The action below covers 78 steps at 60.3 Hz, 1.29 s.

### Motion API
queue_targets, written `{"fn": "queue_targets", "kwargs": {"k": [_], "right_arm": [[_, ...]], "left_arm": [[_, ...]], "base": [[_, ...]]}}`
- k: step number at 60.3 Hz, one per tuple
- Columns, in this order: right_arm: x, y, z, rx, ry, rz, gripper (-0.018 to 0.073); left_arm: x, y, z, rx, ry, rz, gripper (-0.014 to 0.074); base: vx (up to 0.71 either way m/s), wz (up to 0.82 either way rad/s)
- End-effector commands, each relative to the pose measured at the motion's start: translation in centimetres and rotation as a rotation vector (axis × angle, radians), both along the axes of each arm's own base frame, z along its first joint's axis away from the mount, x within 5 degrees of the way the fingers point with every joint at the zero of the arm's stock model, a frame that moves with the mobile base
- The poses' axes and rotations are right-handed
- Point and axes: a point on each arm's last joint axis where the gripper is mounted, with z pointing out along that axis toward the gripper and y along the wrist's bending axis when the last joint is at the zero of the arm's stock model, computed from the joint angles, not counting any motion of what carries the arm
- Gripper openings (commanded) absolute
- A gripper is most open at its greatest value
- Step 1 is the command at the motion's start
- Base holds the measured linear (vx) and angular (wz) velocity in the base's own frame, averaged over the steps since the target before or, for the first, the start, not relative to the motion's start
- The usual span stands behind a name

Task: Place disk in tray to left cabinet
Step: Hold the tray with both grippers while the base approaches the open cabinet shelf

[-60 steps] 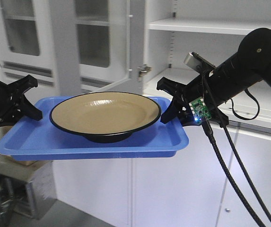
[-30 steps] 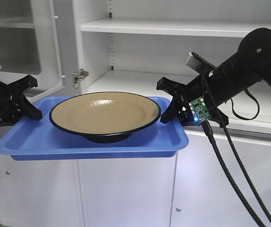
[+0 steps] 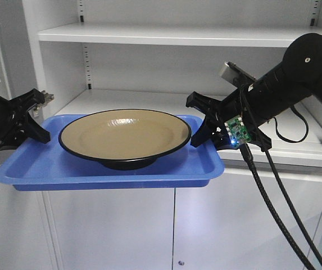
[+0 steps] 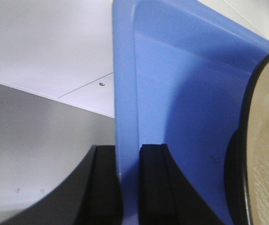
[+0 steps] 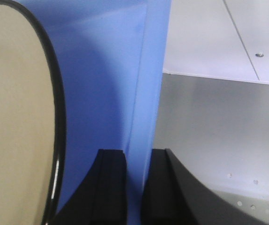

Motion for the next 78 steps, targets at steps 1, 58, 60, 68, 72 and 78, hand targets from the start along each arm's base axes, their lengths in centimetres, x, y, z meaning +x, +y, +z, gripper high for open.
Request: {"fn": "queue_targets", "kwargs": {"k": [1,58,60,68,72,78], "right_arm": [[-2.70,1.29,4.32,0.159,-0.087,0.076,-0.0001],[-2.70,1.29,4.32,0.159,-0.087,0.076,-0.0001],[-2.70,1.29,4.32,0.159,-0.087,0.076,-0.0001],[-2.70,1.29,4.32,0.159,-0.087,0.076,-0.0001],[-2.70,1.29,4.32,0.159,-0.087,0.076,-0.0001],[-2.70,1.29,4.32,0.159,-0.087,0.076,-0.0001]], "left_arm": [[-2.31,-2.05,4.30,-0.158,-0.111,-0.065,-0.0002],[-2.31,-2.05,4.30,-0.158,-0.111,-0.065,-0.0001],[-2.31,-2.05,4.30,-0.158,-0.111,-0.065,-0.0001],[-2.31,-2.05,4.30,-0.158,-0.111,-0.065,0.0000],[-2.31,-2.05,4.30,-0.158,-0.111,-0.065,0.0000],[-2.31,-2.05,4.30,-0.158,-0.111,-0.065,0.0000]], "base": [[0.19,-0.13],[0.18,-0.15],[0.13,-0.18],[0.12,-0.14],[0.10,-0.10],[0.07,-0.06]]}}
